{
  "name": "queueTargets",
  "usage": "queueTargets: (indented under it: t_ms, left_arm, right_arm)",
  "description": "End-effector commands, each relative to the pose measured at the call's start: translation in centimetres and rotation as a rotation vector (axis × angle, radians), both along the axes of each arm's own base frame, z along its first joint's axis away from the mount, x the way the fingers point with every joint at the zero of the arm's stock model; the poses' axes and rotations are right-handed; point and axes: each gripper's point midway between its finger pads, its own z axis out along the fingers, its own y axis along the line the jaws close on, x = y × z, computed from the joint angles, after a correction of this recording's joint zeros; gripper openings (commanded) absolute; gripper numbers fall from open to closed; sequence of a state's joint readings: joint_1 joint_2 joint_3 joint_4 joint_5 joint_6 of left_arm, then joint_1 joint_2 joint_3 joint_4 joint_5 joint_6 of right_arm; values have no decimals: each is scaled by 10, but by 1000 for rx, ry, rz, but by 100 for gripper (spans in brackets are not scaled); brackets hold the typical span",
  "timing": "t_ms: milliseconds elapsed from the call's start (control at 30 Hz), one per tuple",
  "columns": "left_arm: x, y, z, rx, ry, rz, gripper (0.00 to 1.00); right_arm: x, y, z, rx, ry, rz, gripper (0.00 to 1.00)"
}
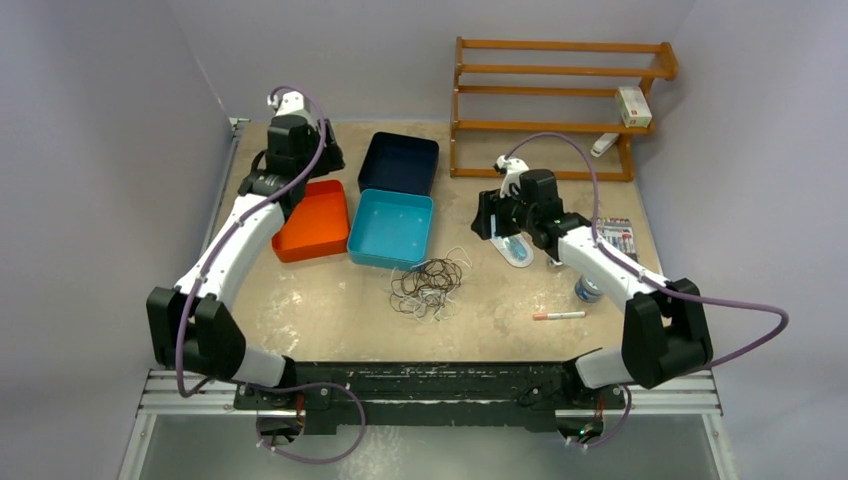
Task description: Untangle the cables
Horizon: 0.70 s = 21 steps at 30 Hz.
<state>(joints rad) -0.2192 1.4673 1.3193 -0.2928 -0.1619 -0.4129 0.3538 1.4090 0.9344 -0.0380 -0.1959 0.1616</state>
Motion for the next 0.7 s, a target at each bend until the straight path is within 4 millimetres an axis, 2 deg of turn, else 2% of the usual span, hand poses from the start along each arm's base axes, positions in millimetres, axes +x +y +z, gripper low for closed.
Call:
queueTargets:
  t_ms: [0,167,367,567,667]
  left_arm:
    - [-17,4,7,-60,-48,35,62]
    - [-29,4,0,-78,-49,27,62]
    - [-29,-6,-9,-117,-39,-10,60]
    - [-25,-8,-11,-133,-42,-8,58]
    - [-24,-10,-12,-137,-41,-11,58]
  right_arm:
    - [-25,23,-18,35,84,117,68]
    - [-35,38,-43,18,143,152,63]
    - [-45,46,-71,-7,217,209,55]
    - [-49,48,-86,-23,253,215,47]
    - [-46,48,-86,-29,245,210,40]
